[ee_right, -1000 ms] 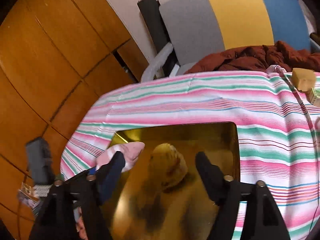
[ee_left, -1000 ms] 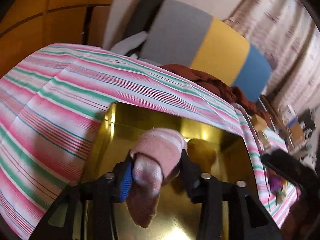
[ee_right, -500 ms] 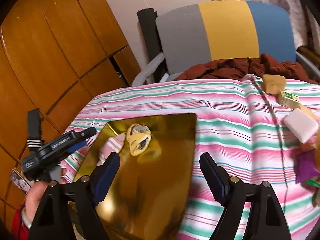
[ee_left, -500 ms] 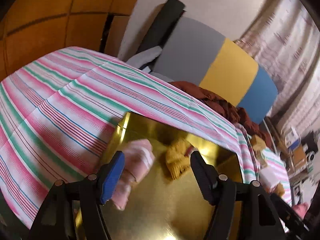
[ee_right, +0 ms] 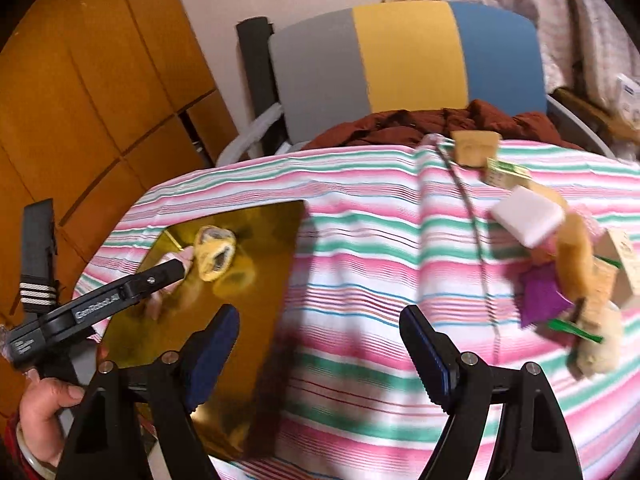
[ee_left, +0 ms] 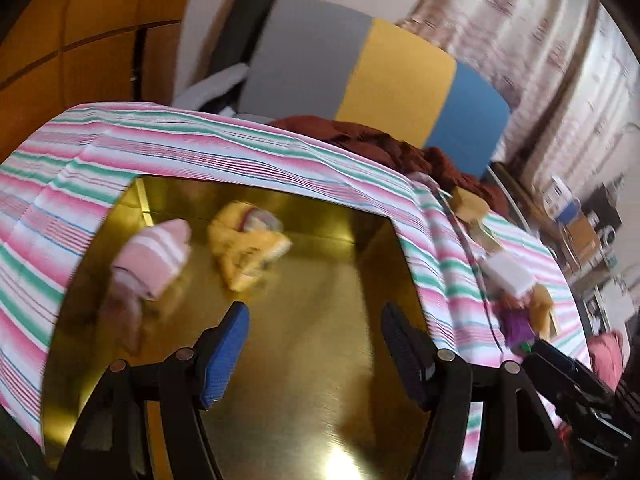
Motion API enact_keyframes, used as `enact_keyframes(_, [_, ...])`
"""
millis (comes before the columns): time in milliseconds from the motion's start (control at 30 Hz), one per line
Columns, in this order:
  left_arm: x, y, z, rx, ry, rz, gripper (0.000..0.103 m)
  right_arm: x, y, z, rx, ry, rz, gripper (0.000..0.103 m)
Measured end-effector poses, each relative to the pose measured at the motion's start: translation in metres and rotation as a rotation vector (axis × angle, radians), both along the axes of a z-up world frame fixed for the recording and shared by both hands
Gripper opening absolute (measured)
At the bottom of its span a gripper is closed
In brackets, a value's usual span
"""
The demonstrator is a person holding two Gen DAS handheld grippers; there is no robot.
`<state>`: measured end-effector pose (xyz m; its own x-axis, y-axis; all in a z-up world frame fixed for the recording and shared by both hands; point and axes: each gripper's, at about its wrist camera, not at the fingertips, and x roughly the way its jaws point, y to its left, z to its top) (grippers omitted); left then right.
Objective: Organize objects
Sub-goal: 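Move both tools back over the pile of items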
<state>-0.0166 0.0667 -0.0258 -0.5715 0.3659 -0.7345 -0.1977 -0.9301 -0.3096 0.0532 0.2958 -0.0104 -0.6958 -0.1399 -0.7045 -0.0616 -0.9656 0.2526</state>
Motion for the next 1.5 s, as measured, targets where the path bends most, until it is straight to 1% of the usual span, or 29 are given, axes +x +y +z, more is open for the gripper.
enact_keyframes(233, [0.021, 0.051, 0.004, -0.027, 0.009, -0.148, 0.069, 0.025, 0.052, -0.011, 0.015, -0.032, -0.114, 0.083])
enact_keyframes(367, [0.033, 0.078, 0.003, -0.046, 0.005, -0.223, 0.069, 0.037, 0.085, -0.016, 0.007, -0.036, -0.186, 0.083])
enact_keyframes(433, [0.038, 0.089, 0.003, -0.047, 0.003, -0.25, 0.069, 0.042, 0.105, -0.016, -0.001, -0.025, -0.225, 0.083])
enact_keyframes(533, [0.05, 0.103, 0.005, -0.009, 0.012, -0.306, 0.069, 0.044, 0.129, -0.012, 0.007, 0.002, -0.264, 0.083])
enact_keyframes(633, [0.058, 0.114, 0.006, -0.007, 0.015, -0.343, 0.069, 0.033, 0.155, -0.006, 0.053, 0.035, -0.281, 0.083])
enact_keyframes(733, [0.066, 0.124, 0.004, -0.017, 0.005, -0.365, 0.069, 0.016, 0.173, -0.008, 0.072, 0.023, -0.273, 0.083])
enact_keyframes(833, [0.071, 0.127, 0.002, -0.026, -0.001, -0.376, 0.069, -0.004, 0.192, -0.017, 0.043, -0.001, -0.278, 0.083])
enact_keyframes(900, [0.071, 0.128, 0.001, -0.036, -0.002, -0.371, 0.069, -0.011, 0.197, -0.022, 0.014, -0.012, -0.273, 0.083])
enact_keyframes(967, [0.071, 0.127, -0.001, -0.037, -0.007, -0.365, 0.069, -0.019, 0.191, -0.029, -0.014, -0.034, -0.23, 0.085])
enact_keyframes(1000, [0.07, 0.126, -0.001, -0.038, -0.007, -0.36, 0.069, -0.02, 0.186, -0.031, -0.008, -0.045, -0.217, 0.085])
enact_keyframes(1033, [0.069, 0.126, -0.001, -0.038, -0.007, -0.354, 0.069, -0.02, 0.177, -0.031, -0.01, -0.052, -0.175, 0.085])
enact_keyframes(1100, [0.067, 0.127, -0.003, -0.036, -0.014, -0.349, 0.069, -0.018, 0.162, -0.031, -0.018, -0.043, -0.112, 0.085])
enact_keyframes(1167, [0.066, 0.128, -0.006, -0.042, -0.023, -0.346, 0.069, -0.007, 0.148, -0.023, -0.011, -0.02, -0.044, 0.084])
enact_keyframes(1233, [0.065, 0.131, -0.008, -0.043, -0.03, -0.352, 0.069, 0.005, 0.148, -0.015, -0.052, 0.003, -0.024, 0.083])
enact_keyframes(1333, [0.066, 0.135, -0.011, -0.044, -0.033, -0.361, 0.069, 0.026, 0.165, -0.007, -0.034, 0.013, -0.117, 0.083])
enact_keyframes(1400, [0.067, 0.138, -0.012, -0.043, -0.036, -0.373, 0.069, 0.036, 0.18, -0.006, -0.019, -0.001, -0.194, 0.083])
enact_keyframes(1433, [0.067, 0.14, -0.013, -0.047, -0.036, -0.378, 0.069, 0.045, 0.194, -0.007, -0.006, -0.013, -0.262, 0.083])
enact_keyframes(1500, [0.068, 0.146, -0.013, -0.053, -0.033, -0.391, 0.069, 0.051, 0.212, -0.011, 0.007, -0.044, -0.339, 0.083])
